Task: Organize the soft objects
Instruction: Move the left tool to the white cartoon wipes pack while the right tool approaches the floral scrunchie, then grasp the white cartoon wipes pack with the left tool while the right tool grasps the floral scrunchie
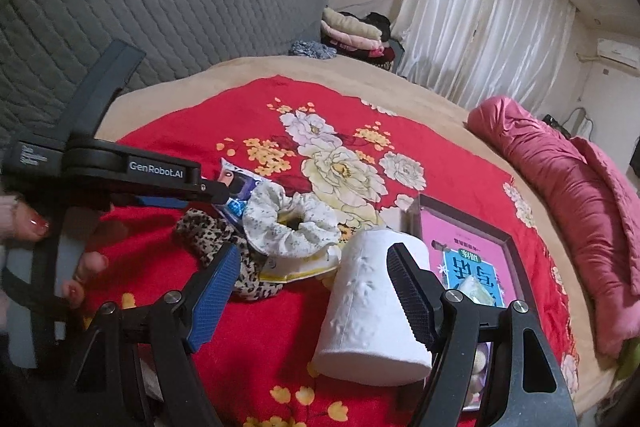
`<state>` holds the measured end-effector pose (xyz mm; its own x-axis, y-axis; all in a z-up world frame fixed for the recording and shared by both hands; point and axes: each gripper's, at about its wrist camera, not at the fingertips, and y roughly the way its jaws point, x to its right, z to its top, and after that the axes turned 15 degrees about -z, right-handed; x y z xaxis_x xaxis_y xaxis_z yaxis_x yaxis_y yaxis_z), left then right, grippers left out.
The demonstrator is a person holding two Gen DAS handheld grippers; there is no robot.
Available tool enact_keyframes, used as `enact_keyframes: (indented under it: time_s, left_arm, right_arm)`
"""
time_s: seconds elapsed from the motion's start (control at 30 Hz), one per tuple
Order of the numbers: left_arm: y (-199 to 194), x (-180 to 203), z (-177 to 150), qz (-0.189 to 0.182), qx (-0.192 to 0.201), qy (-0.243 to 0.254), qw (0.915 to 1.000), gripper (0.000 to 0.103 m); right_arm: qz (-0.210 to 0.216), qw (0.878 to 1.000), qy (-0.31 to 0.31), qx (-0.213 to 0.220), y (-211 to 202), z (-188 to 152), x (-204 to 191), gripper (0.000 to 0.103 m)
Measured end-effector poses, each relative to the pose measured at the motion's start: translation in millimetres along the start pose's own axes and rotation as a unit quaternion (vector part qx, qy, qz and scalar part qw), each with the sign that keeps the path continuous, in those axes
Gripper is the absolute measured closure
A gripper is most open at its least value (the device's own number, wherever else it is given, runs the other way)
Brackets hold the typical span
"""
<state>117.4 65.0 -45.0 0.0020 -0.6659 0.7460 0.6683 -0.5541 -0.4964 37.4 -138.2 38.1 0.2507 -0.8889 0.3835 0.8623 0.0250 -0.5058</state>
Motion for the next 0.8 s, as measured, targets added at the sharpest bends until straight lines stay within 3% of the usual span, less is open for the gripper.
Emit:
enact_keyframes:
  time_s: [0.23, 0.5, 0.7, 0.8]
  left_arm:
    - [26.5, -20.7, 15.4, -0.01, -0.01, -0.035, 0.9993, 0.049]
    - [51.2, -27.6, 29.8, -0.012, -0.016, -0.04, 0.999, 0.049]
    - [57.2, -35.4, 37.7, -0.029, -0.013, -0.047, 0.9984, 0.05]
    - [58.7, -37.1, 40.1, -0.034, -0.013, -0.045, 0.9983, 0.057]
  right_arm:
    - [-0.001, 1.0, -0.02, -0.009, 20.2, 11.6, -6.5, 0.026]
    - [0.015, 0.995, -0.102, -0.013, 53.5, 22.4, -35.2, 0.026]
    - [0.031, 0.993, -0.104, -0.046, 88.9, 30.4, -46.7, 0.026]
    - [0.037, 0.99, -0.117, -0.068, 109.5, 34.2, -54.2, 0.026]
